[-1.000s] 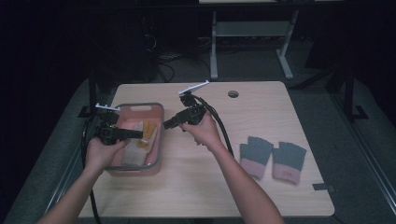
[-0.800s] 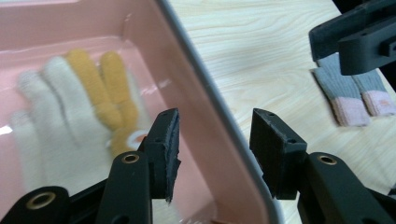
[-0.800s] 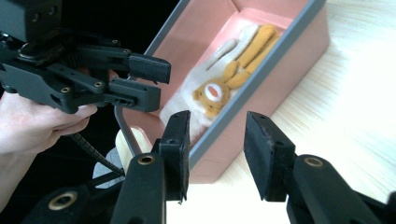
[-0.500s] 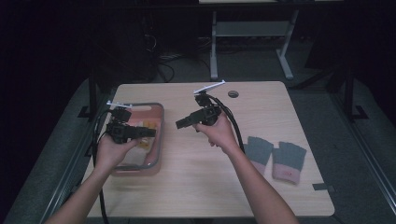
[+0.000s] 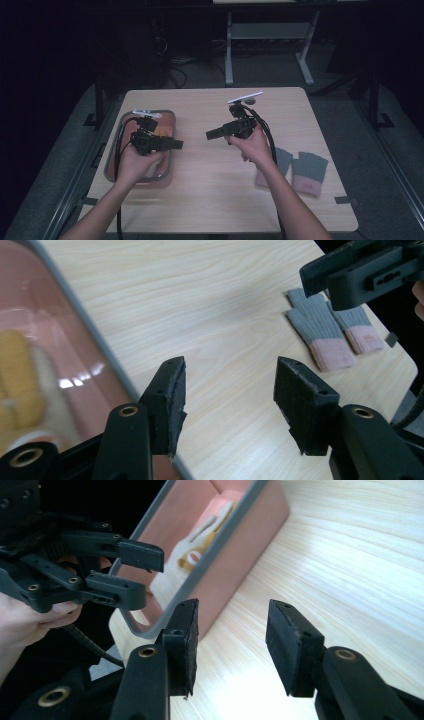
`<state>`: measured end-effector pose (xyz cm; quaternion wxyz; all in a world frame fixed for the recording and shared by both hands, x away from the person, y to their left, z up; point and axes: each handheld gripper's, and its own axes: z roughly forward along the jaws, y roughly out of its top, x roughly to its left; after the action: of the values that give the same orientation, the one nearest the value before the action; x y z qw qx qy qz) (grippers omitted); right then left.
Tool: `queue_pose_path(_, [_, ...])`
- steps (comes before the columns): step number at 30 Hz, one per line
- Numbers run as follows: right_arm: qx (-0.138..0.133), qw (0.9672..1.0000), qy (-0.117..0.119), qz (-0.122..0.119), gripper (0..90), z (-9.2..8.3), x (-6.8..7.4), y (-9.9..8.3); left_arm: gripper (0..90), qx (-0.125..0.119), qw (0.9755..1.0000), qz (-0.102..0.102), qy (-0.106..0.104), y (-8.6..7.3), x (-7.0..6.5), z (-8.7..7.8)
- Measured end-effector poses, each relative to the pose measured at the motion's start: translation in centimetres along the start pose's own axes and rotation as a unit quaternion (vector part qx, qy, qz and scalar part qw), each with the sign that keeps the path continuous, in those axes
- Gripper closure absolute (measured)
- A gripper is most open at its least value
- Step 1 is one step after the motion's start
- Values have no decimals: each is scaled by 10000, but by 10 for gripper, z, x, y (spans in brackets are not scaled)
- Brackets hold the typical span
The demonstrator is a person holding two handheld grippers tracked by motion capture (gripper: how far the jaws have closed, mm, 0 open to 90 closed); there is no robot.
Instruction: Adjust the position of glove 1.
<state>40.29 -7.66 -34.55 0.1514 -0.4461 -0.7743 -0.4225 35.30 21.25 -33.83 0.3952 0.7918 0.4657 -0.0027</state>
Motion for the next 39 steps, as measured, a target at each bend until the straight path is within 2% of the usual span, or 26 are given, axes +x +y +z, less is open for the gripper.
queue_pose_path(5, [-56, 9999, -94, 10, 552, -12, -5, -8, 436, 60, 9999, 127, -94, -2, -12, 6])
queue_pose_path(10, [-134, 9997, -163, 119, 546, -25, -11, -21, 413, -12, 9996, 199, -211, -3, -19, 9])
queue_pose_path(21, [-238, 9989, -337, 218, 544, -46, -25, -44, 388, -4, 9988, 312, -386, -3, -37, 29])
queue_pose_path(32, [-252, 9980, -536, 219, 537, -65, -32, -59, 354, -49, 9971, 463, -601, -2, -58, 48])
queue_pose_path(39, [-337, 9963, -739, 269, 531, -86, -44, -72, 334, 20, 9956, 587, -737, -1, -69, 63])
